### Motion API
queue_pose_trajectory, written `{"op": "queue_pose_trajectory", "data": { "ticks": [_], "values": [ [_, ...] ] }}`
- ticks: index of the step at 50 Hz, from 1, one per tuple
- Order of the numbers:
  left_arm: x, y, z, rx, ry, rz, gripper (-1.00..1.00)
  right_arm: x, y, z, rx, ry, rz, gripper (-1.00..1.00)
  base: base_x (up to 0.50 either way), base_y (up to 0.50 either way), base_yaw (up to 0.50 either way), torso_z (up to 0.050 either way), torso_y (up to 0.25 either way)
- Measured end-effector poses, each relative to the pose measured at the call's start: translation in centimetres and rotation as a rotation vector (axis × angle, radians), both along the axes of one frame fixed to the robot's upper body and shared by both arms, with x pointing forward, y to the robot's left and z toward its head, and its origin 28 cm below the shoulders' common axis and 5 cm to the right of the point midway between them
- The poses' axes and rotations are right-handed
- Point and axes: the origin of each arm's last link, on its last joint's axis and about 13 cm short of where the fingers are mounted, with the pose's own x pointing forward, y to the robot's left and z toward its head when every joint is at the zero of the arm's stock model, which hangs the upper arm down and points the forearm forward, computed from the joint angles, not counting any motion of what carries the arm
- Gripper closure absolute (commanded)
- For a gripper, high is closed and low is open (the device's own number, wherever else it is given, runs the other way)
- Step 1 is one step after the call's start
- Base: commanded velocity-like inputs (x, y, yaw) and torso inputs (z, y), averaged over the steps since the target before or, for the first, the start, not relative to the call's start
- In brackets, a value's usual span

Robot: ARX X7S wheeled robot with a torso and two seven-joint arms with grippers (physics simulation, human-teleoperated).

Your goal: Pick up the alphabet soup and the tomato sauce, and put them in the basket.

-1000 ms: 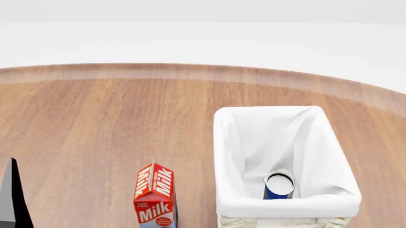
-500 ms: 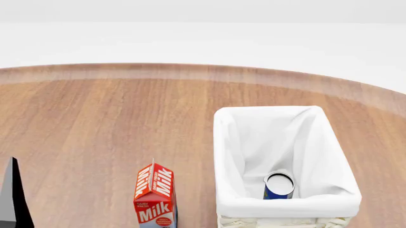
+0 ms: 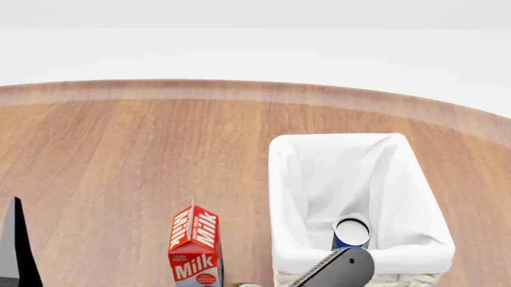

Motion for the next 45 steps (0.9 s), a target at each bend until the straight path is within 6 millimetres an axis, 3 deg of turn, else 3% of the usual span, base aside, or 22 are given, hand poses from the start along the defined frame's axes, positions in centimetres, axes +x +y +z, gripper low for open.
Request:
{"op": "queue_pose_trajectory", "data": {
  "ticks": [13, 28, 45],
  "values": [
    [0.0, 0.0, 0.0, 0.0, 0.0, -0.001, -1.0, 1.2, -0.6, 2.9, 0.024, -0.108, -0.059, 1.0, 0.0, 0.0, 0.0, 0.001, 0.001],
    [0.0, -0.1, 0.2, 0.003, -0.001, -0.003, -1.0, 4.2, -1.4, 5.8, 0.065, -0.208, -0.167, 1.0, 0.0, 0.0, 0.0, 0.0, 0.0],
    [0.1, -0.2, 0.2, 0.006, -0.001, -0.008, -1.0, 9.3, -2.1, 8.0, 0.079, -0.262, -0.298, 1.0, 0.0, 0.0, 0.0, 0.0, 0.0]
  ]
}}
